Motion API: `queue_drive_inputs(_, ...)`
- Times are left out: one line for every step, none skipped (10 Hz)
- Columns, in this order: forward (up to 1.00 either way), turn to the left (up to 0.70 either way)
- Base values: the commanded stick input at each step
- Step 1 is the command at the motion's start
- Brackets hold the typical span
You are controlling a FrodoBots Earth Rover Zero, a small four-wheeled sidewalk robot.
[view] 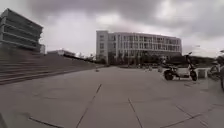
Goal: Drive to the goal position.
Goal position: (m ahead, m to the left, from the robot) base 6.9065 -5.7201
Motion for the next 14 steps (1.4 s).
queue_drive_inputs(0.70,0.00)
queue_drive_inputs(0.70,0.00)
queue_drive_inputs(0.70,0.00)
queue_drive_inputs(0.70,0.00)
queue_drive_inputs(0.70,0.00)
queue_drive_inputs(0.70,0.00)
queue_drive_inputs(0.70,0.00)
queue_drive_inputs(0.70,0.00)
queue_drive_inputs(0.70,0.00)
queue_drive_inputs(0.70,0.00)
queue_drive_inputs(0.70,0.00)
queue_drive_inputs(0.70,0.00)
queue_drive_inputs(0.70,0.00)
queue_drive_inputs(0.70,0.00)
